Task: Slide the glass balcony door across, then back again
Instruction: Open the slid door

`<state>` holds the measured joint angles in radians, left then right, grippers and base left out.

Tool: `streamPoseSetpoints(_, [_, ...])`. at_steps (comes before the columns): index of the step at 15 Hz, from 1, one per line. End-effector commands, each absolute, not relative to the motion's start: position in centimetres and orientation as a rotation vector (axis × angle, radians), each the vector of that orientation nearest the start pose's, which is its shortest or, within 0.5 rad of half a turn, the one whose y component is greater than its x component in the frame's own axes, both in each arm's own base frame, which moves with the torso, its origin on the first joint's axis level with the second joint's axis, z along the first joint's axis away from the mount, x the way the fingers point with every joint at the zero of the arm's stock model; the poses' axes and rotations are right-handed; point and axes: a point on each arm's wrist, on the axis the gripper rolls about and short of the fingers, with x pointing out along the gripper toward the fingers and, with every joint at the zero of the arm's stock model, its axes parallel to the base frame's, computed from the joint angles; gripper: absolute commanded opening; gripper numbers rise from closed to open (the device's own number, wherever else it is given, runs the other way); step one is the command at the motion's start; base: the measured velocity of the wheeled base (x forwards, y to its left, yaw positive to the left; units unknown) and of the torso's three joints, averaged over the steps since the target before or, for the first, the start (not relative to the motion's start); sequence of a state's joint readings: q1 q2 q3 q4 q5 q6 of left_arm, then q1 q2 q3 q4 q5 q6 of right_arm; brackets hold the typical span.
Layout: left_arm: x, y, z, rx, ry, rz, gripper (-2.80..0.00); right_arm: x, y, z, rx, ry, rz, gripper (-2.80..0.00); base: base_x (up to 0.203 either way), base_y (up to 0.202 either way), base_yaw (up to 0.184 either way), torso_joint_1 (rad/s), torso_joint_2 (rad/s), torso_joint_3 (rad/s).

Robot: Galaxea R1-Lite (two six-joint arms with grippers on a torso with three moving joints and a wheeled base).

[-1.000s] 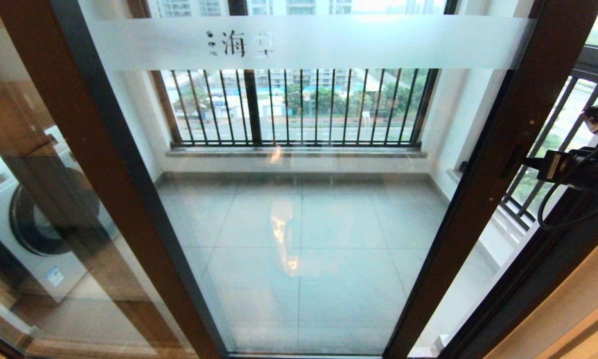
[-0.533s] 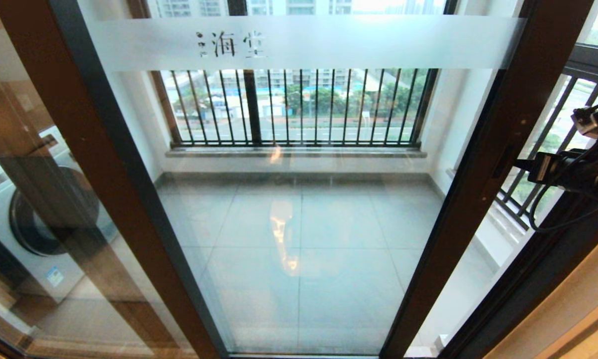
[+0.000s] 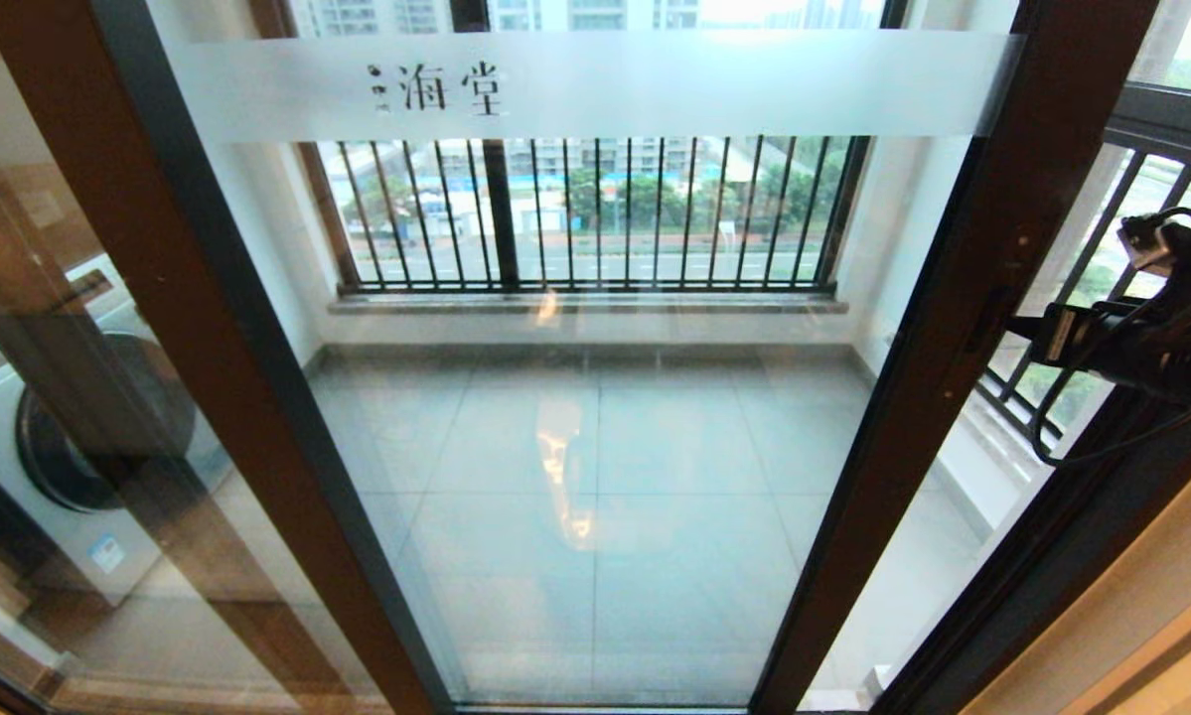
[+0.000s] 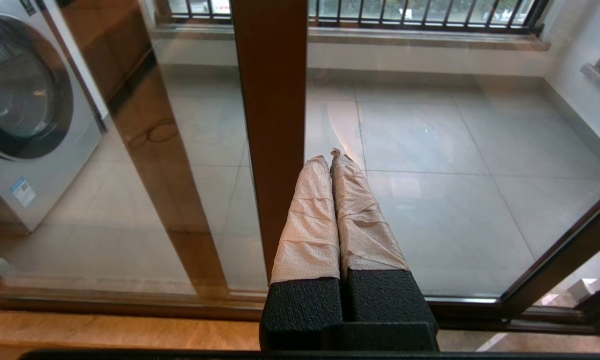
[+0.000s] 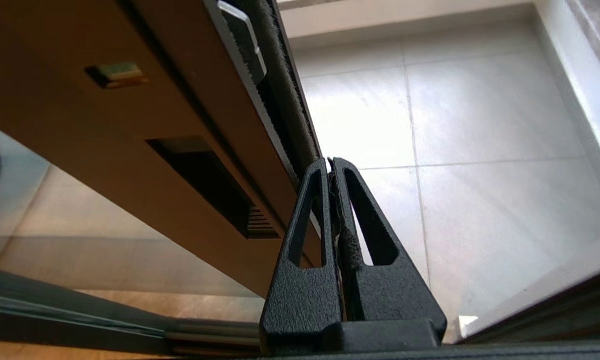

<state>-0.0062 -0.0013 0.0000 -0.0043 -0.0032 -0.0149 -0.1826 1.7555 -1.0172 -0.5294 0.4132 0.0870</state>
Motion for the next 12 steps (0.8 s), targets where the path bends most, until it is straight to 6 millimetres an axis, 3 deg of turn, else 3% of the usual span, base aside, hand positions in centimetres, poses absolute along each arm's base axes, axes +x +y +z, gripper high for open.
streamPoseSetpoints(1, [-2.3, 0.0, 7.6, -0.015, -0.005, -0.009, -2.8, 32.8, -4.4, 21.3, 0.145, 0.206, 0.251, -2.8, 0.0, 0.0, 0.0, 0.0, 0.0, 0.0])
streamPoseSetpoints(7, [-2.3, 0.0, 7.6, -0.015, -0.005, -0.009, -2.8, 32.6, -3.4, 21.2, 0.144, 0.212, 0.279, -2.8, 0.0, 0.0, 0.0, 0.0, 0.0, 0.0])
streamPoseSetpoints(12, [-2.3, 0.0, 7.6, -0.015, -0.005, -0.009, -2.8, 32.4, -0.5, 20.6, 0.133, 0.239, 0.318, -2.8, 0.0, 0.0, 0.0, 0.0, 0.0, 0.0])
